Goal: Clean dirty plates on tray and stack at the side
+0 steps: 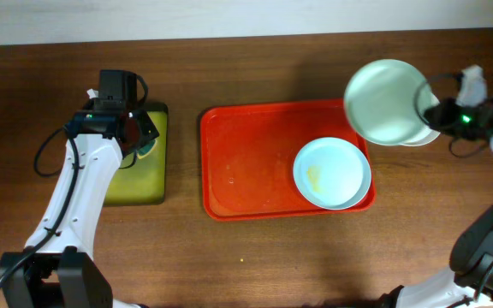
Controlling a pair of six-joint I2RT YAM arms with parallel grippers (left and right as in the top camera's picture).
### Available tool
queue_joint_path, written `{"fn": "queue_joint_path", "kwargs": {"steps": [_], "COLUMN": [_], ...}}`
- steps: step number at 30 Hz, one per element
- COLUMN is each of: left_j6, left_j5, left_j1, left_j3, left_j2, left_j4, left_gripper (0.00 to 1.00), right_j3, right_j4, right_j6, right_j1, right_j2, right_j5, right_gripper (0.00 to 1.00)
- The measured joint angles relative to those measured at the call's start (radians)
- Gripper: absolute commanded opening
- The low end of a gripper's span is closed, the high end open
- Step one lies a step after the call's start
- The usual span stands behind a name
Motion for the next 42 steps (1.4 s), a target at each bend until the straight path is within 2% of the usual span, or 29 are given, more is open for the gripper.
{"fn": "queue_joint_path", "kwargs": {"steps": [4, 10, 11, 12, 13, 14, 15, 19, 22, 25, 27, 29, 30, 31, 32, 33, 35, 42], "left_j6": [0.000, 0.000, 0.000, 0.000, 0.000, 0.000, 0.000, 0.000, 0.000, 0.000, 0.000, 0.000, 0.000, 0.000, 0.000, 0.000, 0.000, 0.000], "left_j5": [0.000, 0.000, 0.000, 0.000, 0.000, 0.000, 0.000, 0.000, 0.000, 0.000, 0.000, 0.000, 0.000, 0.000, 0.000, 0.000, 0.000, 0.000], "left_j1": [0.000, 0.000, 0.000, 0.000, 0.000, 0.000, 0.000, 0.000, 0.000, 0.000, 0.000, 0.000, 0.000, 0.000, 0.000, 0.000, 0.000, 0.000], "left_j3": [0.000, 0.000, 0.000, 0.000, 0.000, 0.000, 0.000, 0.000, 0.000, 0.000, 0.000, 0.000, 0.000, 0.000, 0.000, 0.000, 0.000, 0.000], "left_j2": [0.000, 0.000, 0.000, 0.000, 0.000, 0.000, 0.000, 0.000, 0.000, 0.000, 0.000, 0.000, 0.000, 0.000, 0.000, 0.000, 0.000, 0.000], "left_j4": [0.000, 0.000, 0.000, 0.000, 0.000, 0.000, 0.001, 0.014, 0.015, 0.014, 0.012, 0.012, 0.011, 0.013, 0.012, 0.012, 0.011, 0.011], "left_gripper": [0.00, 0.00, 0.00, 0.00, 0.00, 0.00, 0.00, 0.00, 0.00, 0.00, 0.00, 0.00, 0.00, 0.00, 0.00, 0.00, 0.00, 0.00], "right_j3": [-0.068, -0.074, -0.074, -0.074, -0.074, -0.074, -0.075, -0.075, -0.079, -0.080, -0.077, -0.069, -0.069, -0.078, -0.092, -0.105, -0.140, -0.148], "right_j4": [0.170, 0.299, 0.332, 0.333, 0.346, 0.347, 0.347, 0.346, 0.262, 0.115, -0.070, -0.207, -0.241, -0.266, -0.270, -0.267, -0.251, -0.185], "right_j6": [0.205, 0.337, 0.365, 0.388, 0.410, 0.417, 0.429, 0.433, 0.413, 0.385, 0.358, 0.256, 0.227, 0.185, 0.158, 0.149, 0.130, 0.122], "right_j1": [-0.160, -0.081, -0.064, -0.053, -0.043, -0.040, -0.037, -0.028, -0.025, -0.023, -0.018, 0.028, 0.059, 0.113, 0.160, 0.199, 0.282, 0.402], "right_j2": [0.035, 0.098, 0.116, 0.130, 0.151, 0.159, 0.165, 0.165, 0.121, -0.058, -0.205, -0.270, -0.267, -0.251, -0.227, -0.203, -0.123, 0.084], "right_j5": [-0.005, 0.147, 0.164, 0.182, 0.199, 0.213, 0.217, 0.136, 0.065, 0.049, 0.042, 0.051, 0.076, 0.123, 0.169, 0.200, 0.259, 0.431], "right_gripper": [0.04, 0.05, 0.15, 0.17, 0.27, 0.40, 0.60, 0.58, 0.43, 0.43, 0.49, 0.50, 0.50, 0.44, 0.29, 0.29, 0.34, 0.36]}}
